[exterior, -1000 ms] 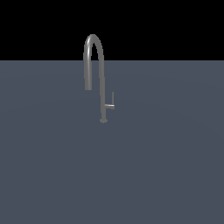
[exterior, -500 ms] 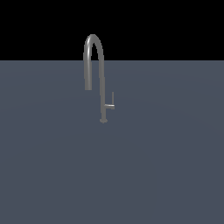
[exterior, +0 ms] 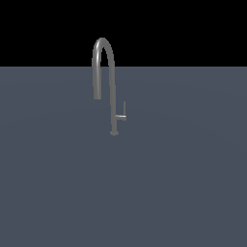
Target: Turn on the faucet by rotating a designated handle.
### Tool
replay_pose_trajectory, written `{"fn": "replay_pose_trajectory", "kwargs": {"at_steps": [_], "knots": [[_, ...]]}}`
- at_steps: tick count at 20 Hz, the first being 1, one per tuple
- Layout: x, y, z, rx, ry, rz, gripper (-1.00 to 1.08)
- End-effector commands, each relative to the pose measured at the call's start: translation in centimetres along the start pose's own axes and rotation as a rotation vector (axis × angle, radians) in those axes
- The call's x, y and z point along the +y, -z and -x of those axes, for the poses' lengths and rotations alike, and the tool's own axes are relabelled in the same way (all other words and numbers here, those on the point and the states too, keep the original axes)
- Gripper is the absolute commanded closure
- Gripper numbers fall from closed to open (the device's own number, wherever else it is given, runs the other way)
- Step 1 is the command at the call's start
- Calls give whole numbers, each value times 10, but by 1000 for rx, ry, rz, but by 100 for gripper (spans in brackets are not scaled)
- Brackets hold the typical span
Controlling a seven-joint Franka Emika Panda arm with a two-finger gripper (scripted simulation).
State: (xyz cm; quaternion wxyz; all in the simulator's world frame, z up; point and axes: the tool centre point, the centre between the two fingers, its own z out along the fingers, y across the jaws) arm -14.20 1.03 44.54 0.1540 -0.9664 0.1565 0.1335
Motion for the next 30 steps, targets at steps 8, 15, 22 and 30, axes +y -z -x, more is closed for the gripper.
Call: {"fn": "replay_pose_trajectory", "kwargs": {"at_steps": [8, 15, 22, 30], "knots": [[-10, -14, -64, -135, -167, -166, 108], [-12, -30, -112, -240, -296, -297, 108], [-10, -52, -162, -353, -433, -438, 108], [-4, -87, -217, -492, -601, -611, 108]]}}
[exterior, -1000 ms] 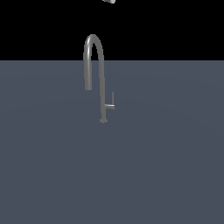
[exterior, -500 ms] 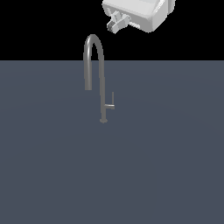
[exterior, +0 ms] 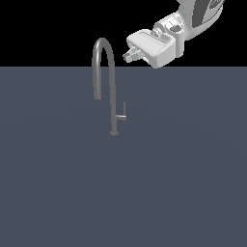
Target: Turn on the faucet by rotating a designated handle.
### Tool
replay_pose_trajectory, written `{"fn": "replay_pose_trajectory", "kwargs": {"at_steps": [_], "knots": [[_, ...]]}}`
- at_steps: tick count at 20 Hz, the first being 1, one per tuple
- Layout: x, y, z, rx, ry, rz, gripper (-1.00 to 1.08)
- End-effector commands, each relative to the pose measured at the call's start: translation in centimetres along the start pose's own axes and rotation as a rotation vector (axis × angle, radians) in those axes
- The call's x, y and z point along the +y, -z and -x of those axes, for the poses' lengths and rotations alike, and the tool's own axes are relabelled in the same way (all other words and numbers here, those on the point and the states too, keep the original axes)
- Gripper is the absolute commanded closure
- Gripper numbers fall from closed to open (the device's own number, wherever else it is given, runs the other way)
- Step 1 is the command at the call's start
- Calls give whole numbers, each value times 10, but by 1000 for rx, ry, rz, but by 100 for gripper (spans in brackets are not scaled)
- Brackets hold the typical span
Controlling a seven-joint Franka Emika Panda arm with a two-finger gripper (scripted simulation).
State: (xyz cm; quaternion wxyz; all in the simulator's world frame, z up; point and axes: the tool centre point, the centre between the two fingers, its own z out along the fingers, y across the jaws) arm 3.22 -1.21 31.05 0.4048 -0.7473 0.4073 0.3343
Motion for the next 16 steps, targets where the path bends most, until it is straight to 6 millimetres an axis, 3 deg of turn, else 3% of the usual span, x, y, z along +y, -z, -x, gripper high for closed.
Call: {"fn": "replay_pose_trajectory", "kwargs": {"at_steps": [1, 11, 16], "knots": [[-4, -3, -20, -45, -54, -56, 108], [-12, -26, -102, -226, -274, -280, 108], [-12, -40, -133, -299, -363, -369, 108]]}}
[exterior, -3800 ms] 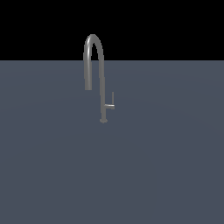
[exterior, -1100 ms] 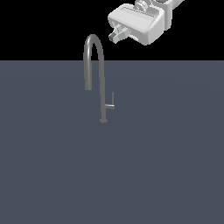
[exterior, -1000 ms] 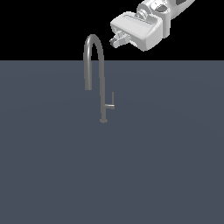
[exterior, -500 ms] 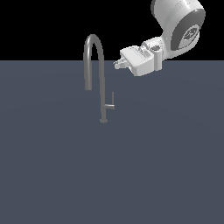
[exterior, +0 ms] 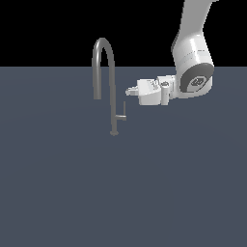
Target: Turn on the faucet by rotating a designated handle.
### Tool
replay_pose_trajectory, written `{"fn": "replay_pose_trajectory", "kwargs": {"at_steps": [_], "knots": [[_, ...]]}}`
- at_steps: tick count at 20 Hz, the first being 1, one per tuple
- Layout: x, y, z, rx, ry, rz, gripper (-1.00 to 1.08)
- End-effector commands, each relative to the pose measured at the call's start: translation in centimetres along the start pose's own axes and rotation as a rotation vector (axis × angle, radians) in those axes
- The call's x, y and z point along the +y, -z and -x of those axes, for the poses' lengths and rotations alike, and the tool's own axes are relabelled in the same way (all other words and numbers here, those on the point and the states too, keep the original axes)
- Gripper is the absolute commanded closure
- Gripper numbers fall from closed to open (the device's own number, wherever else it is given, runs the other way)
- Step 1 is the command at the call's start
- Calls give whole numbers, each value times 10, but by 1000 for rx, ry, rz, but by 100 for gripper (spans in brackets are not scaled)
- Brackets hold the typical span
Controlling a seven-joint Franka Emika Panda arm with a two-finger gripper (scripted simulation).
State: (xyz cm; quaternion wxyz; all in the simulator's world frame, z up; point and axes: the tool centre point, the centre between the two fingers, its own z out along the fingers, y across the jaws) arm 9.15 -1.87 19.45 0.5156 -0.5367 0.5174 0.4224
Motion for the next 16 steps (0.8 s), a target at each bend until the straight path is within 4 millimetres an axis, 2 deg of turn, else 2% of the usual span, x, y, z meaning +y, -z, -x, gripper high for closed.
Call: {"fn": "replay_pose_trajectory", "kwargs": {"at_steps": [1, 8, 16], "knots": [[-4, -3, -14, -33, -40, -41, 108], [-8, -10, -41, -91, -110, -113, 108], [-8, -13, -47, -104, -125, -128, 108]]}}
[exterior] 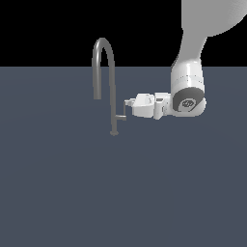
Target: Turn on the faucet by rotating a designated handle.
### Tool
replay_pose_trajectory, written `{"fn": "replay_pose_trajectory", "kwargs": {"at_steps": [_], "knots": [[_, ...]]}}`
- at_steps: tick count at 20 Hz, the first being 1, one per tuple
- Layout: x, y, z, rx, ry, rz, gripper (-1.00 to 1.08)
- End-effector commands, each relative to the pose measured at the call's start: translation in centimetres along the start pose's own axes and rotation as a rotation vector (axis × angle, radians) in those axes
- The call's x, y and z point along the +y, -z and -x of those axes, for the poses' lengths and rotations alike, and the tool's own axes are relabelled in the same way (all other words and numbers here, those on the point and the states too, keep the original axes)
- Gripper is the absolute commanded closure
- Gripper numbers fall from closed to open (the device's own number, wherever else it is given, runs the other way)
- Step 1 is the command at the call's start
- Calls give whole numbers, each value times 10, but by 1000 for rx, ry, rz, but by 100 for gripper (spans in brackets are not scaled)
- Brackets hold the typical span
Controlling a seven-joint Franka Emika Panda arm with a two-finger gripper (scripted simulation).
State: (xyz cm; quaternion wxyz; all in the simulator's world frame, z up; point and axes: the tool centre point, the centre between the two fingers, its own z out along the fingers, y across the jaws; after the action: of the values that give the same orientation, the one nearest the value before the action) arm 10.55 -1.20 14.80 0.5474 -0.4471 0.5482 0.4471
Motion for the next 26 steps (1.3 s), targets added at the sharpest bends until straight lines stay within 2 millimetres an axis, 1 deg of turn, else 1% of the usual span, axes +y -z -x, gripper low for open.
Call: {"fn": "replay_pose_trajectory", "kwargs": {"at_steps": [1, 2, 13, 15, 26], "knots": [[0, 0, 0, -1, 0, -1, 108], [0, 0, 0, 0, 0, 0, 108], [27, 0, 10, -1, 0, -1, 108], [24, 0, 8, 1, 0, -4, 108], [58, 0, 6, 0, 0, -2, 108]]}}
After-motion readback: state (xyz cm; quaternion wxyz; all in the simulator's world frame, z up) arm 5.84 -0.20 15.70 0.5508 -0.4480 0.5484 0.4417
